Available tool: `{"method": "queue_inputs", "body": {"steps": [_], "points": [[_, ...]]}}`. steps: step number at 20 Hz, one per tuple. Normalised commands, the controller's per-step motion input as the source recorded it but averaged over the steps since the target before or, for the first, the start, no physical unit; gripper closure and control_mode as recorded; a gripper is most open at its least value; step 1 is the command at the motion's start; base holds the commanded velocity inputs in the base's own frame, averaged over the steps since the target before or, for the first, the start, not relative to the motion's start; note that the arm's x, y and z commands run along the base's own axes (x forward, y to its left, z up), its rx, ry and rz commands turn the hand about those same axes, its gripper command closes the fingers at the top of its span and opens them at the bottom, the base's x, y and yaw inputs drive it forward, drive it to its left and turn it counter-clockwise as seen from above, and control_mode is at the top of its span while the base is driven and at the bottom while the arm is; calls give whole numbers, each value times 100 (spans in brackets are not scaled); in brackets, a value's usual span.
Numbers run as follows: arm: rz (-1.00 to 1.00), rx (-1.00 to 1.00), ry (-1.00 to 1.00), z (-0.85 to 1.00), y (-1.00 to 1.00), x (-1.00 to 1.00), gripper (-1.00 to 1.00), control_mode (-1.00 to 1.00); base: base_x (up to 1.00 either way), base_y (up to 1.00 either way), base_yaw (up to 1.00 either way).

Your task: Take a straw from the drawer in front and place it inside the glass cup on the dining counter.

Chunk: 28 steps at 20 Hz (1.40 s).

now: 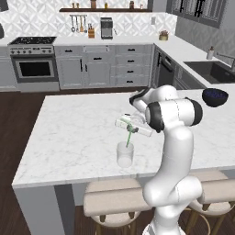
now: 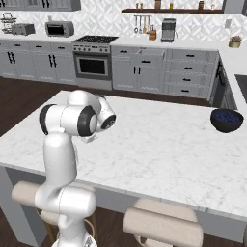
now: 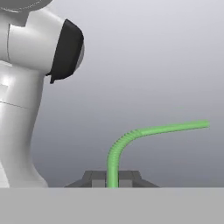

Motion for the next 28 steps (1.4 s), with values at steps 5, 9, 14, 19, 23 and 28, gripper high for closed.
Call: {"method": "queue_inputs", "body": {"steps": [5,9,14,19,23,28], "points": [[0,-6,-11,-34,1,5,100,-100,0,0,0],[0,0,0,-37,3,16,100,-100,0,0,0],[2,0,-1,-11,15,20,100,-100,0,0,0],[1,0,-2,-6,21,29,100,-100,0,0,0],[0,0,0,-24,6,0,100,-100,0,0,0],[0,-5,-6,-17,-5,-53,100,-100,0,0,0]]}}
